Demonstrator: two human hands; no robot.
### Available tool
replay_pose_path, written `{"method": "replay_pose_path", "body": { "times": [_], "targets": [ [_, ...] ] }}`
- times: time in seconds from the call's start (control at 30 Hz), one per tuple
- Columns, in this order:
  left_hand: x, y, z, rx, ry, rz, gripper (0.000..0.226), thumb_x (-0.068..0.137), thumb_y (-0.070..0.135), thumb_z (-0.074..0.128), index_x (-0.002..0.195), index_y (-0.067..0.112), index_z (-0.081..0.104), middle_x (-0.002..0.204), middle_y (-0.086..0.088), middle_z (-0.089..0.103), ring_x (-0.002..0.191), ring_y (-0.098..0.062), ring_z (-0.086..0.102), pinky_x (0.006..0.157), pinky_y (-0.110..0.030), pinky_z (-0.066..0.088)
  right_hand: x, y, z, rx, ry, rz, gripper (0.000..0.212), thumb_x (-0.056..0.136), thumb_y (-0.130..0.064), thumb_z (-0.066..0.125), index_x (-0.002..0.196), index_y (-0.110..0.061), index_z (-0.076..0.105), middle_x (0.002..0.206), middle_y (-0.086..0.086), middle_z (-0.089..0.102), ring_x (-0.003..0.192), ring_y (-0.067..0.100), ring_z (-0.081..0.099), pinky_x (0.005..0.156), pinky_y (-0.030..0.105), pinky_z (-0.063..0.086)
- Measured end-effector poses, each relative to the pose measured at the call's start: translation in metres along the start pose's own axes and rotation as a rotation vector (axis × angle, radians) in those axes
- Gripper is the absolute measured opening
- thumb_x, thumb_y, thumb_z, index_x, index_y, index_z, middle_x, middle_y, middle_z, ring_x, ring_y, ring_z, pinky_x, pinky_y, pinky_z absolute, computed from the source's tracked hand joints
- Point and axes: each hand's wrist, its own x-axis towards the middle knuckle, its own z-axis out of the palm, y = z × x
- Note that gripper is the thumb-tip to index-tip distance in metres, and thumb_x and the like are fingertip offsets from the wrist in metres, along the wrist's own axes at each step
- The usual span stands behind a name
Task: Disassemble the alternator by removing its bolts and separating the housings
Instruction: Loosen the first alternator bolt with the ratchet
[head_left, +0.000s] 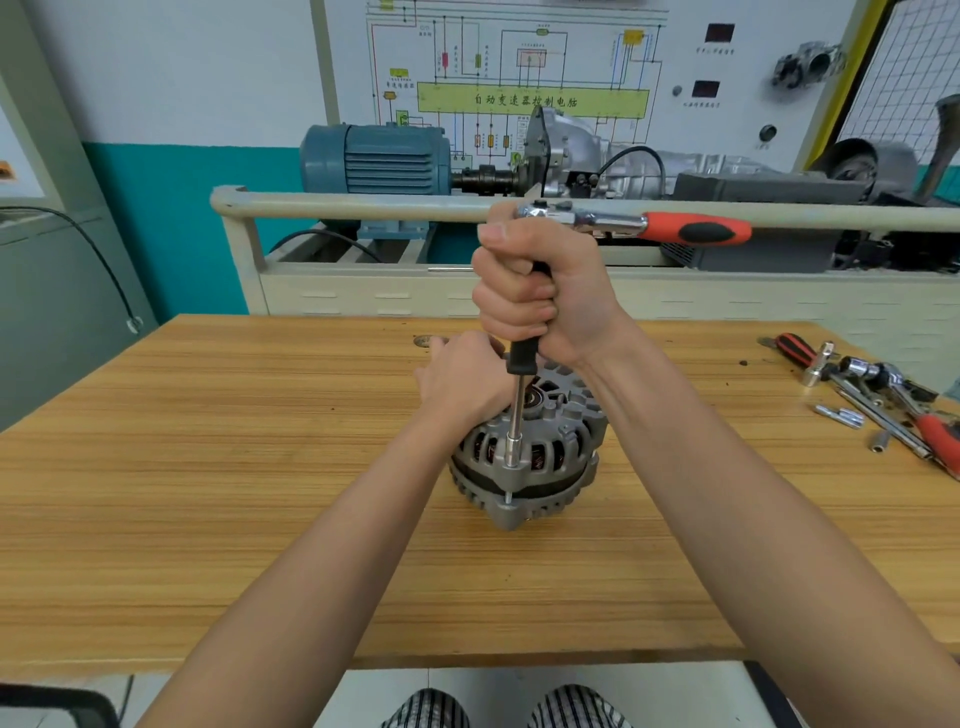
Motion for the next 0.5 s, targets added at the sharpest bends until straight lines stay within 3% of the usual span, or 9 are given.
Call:
{"method": "replay_pose_path", "body": {
  "times": [0.17,0.37,0.5],
  "targets": [
    [0.004,-0.002,0.001,-0.010,-0.009,0.034,0.036,0.084,0.053,0.049,0.092,0.020,0.060,0.108,-0.004,0.061,0.118,-0.029,0.041,0.095,-0.051,0.042,0.011,0.002,0.005,0.027,0.103,0.032,0.042,0.086,-0.012,0.042,0.044,-0.018,0.044,0.035,-0.010,0.028,0.027,0.001,0.025,0.031,0.008,0.019],
    [0.004,-0.002,0.003,0.063,-0.029,0.005,0.035,0.090,0.047,0.049,0.107,0.018,0.059,0.118,-0.006,0.059,0.125,-0.028,0.035,0.091,-0.045,0.032,-0.012,0.003,0.017,-0.251,0.523,-0.144,0.047,0.093,-0.015,0.054,0.048,-0.018,0.042,0.039,-0.007,0.032,0.032,0.007,0.026,0.035,0.017,0.024],
    [0.000,0.000,0.002,0.048,-0.016,-0.025,0.019,0.089,0.035,0.047,0.095,0.019,0.056,0.120,-0.008,0.057,0.129,-0.028,0.033,0.094,-0.047,0.031,-0.009,0.006,0.034,-0.339,0.712,-0.214,0.053,0.093,-0.012,0.057,0.045,-0.020,0.037,0.038,-0.007,0.030,0.033,0.008,0.024,0.037,0.019,0.019]
  ]
}}
